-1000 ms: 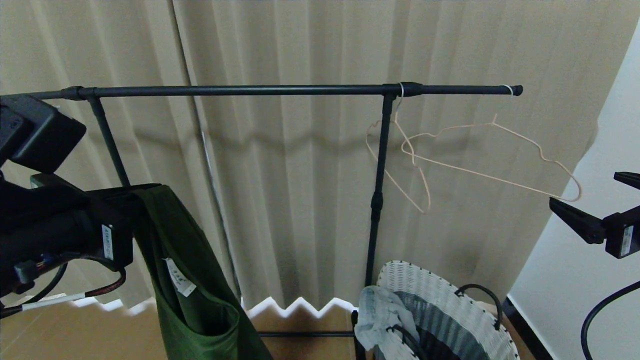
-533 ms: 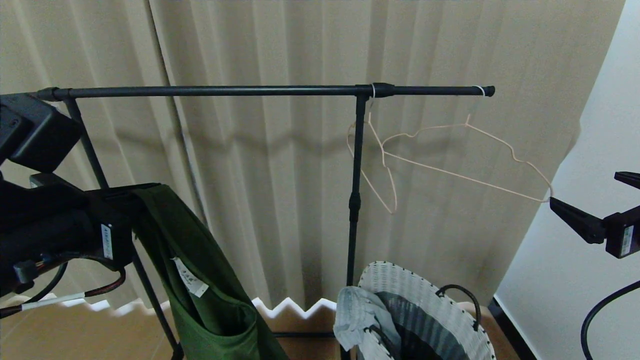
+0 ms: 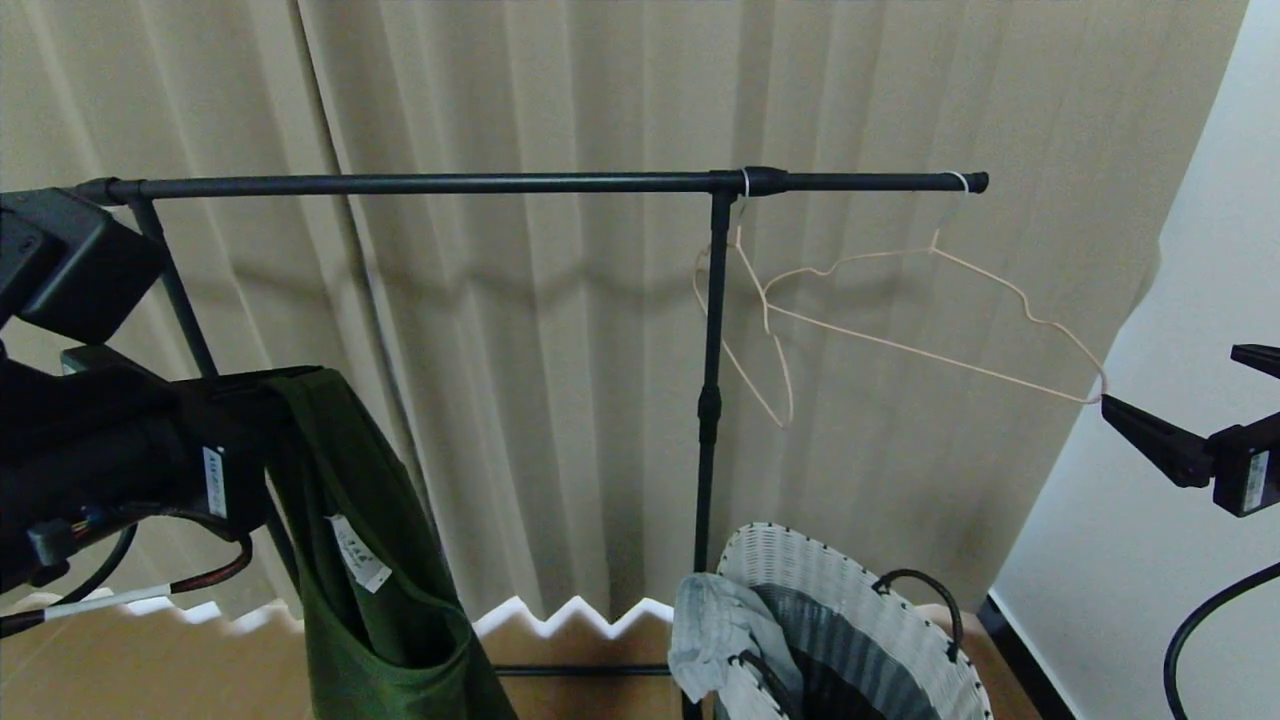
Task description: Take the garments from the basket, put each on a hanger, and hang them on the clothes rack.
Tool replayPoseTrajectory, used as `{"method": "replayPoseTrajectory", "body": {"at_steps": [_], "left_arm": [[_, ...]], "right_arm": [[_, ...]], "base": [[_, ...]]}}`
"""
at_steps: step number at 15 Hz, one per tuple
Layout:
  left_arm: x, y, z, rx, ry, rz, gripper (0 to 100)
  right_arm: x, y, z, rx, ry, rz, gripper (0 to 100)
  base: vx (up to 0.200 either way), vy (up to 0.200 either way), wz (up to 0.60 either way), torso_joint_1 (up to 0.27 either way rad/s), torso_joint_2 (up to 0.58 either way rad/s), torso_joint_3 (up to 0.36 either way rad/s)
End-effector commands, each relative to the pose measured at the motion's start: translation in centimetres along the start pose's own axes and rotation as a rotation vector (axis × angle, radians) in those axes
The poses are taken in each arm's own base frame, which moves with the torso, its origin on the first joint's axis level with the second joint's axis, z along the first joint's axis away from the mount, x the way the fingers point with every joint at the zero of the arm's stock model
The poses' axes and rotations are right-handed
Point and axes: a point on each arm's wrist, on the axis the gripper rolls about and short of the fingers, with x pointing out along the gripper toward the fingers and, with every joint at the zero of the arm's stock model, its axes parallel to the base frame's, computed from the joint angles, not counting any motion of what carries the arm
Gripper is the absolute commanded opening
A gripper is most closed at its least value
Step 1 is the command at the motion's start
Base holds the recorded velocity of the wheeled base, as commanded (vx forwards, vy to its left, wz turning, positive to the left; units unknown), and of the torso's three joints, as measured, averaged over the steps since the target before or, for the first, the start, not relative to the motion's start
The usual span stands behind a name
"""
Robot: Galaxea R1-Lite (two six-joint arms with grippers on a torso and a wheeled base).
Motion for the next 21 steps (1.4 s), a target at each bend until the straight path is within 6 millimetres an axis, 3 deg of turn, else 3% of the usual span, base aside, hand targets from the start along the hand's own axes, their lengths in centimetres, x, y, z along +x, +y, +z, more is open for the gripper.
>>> {"method": "replayPoseTrajectory", "body": {"at_steps": [1,8,11,16,21], "left_arm": [[0.1,0.0,0.0,0.0,0.002,0.0,0],[0.1,0.0,-0.1,0.003,0.005,-0.001,0],[0.2,-0.1,-0.4,0.004,0.017,-0.002,0],[0.2,-0.3,-1.1,0.006,0.04,-0.006,0],[0.1,-0.3,-1.3,0.005,0.045,-0.009,0]], "right_arm": [[0.0,0.0,0.0,0.0,0.001,0.001,100],[0.0,0.0,-0.2,0.001,0.007,0.001,100],[0.2,-0.6,-0.7,0.007,0.04,-0.031,100],[2.6,-3.6,-0.4,0.028,0.076,-0.138,100],[5.8,-4.2,-0.4,0.01,0.072,-0.009,100]], "base": [[0.2,0.0,0.0,-0.007,0.0,0.002],[0.2,0.0,0.0,0.003,0.0,0.001],[0.0,0.0,0.0,0.0,0.0,0.0],[0.0,0.0,0.0,0.0,0.0,0.0],[0.0,0.0,0.0,0.0,0.0,0.0]]}}
